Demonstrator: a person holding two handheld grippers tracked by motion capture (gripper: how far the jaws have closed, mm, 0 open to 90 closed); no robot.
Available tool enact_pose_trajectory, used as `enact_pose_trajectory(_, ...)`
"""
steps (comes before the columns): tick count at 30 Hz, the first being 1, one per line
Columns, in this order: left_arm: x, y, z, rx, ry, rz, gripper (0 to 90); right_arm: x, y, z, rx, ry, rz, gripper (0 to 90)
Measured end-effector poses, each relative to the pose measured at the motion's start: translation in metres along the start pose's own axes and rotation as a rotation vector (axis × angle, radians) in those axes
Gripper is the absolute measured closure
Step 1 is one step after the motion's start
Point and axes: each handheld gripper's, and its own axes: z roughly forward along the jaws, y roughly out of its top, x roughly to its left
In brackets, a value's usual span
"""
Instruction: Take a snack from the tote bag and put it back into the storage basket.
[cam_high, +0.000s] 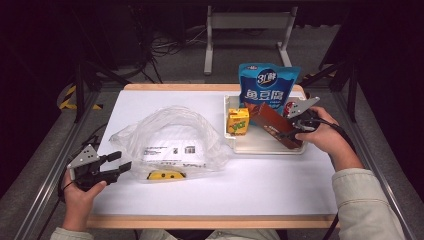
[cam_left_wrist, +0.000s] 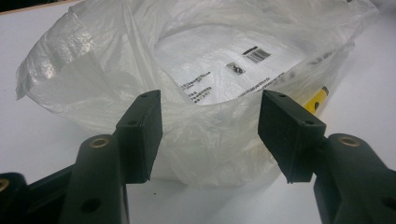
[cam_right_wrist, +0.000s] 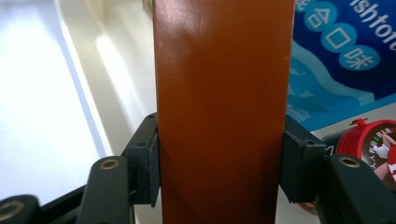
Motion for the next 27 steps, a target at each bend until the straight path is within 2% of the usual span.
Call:
enact_pose_trajectory(5,0.0,0.0,0.0,-0.002,-0.001,-0.001,40.8,0.001,0.001,0.0,0.004,0.019,-0.041,42.6)
enact_pose_trajectory(8,0.0,0.0,0.0,-0.001,0.0,-0.001,40.7,0.002,0.0,0.001,0.004,0.026,-0.049,42.6)
enact_pose_trajectory(11,0.0,0.0,0.0,-0.001,0.0,-0.002,40.8,0.004,0.0,0.001,0.002,0.052,-0.055,42.5)
enact_pose_trajectory(27,0.0,0.0,0.001,0.0,0.001,-0.002,40.7,0.014,0.0,0.001,-0.009,0.086,-0.207,42.4)
